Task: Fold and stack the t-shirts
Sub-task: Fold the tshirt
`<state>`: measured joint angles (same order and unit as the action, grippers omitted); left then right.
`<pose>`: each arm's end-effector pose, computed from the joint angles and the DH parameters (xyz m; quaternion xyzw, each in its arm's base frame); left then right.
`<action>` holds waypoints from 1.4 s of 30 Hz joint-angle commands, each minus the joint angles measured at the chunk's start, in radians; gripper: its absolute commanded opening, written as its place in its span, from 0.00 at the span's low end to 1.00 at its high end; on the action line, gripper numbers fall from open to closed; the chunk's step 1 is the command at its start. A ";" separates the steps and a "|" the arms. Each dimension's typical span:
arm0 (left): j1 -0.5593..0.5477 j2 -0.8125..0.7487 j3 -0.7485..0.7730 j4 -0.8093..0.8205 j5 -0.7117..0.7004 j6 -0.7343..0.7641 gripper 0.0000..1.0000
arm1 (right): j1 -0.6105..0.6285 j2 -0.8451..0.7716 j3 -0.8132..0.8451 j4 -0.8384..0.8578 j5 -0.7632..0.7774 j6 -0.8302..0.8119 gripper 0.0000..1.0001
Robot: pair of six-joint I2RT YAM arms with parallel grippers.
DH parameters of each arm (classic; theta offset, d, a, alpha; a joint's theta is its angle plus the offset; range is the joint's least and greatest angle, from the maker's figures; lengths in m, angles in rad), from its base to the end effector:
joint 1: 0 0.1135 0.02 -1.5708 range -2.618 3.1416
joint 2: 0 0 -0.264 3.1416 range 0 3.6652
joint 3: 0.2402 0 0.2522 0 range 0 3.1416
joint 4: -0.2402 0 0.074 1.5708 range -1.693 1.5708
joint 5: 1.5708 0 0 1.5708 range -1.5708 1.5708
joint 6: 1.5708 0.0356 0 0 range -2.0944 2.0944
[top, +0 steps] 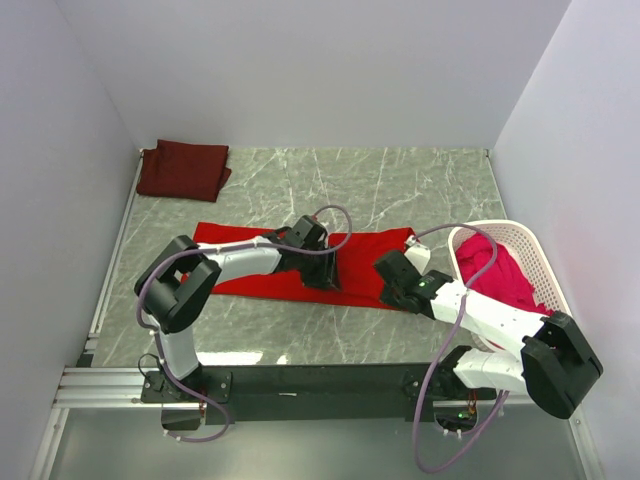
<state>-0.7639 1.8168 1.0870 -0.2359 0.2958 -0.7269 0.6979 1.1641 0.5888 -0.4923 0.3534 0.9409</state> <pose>0.2588 -0.2623 0.1621 0.0614 0.9432 -0.3033 0.1211 0.1654 0.1226 0.1789 0.1590 0.9411 0.0629 0.2917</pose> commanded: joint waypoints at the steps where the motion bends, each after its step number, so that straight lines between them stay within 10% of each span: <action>1: -0.025 -0.013 0.005 0.089 0.042 -0.039 0.49 | 0.003 -0.012 0.036 -0.005 0.042 -0.007 0.17; 42: -0.052 -0.060 0.039 -0.068 -0.150 -0.040 0.01 | 0.003 -0.047 0.006 0.000 0.033 -0.017 0.28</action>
<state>-0.8131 1.7943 1.1481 -0.3042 0.1593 -0.7788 0.6979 1.1431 0.6003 -0.5018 0.3683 0.9234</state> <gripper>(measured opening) 0.021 0.258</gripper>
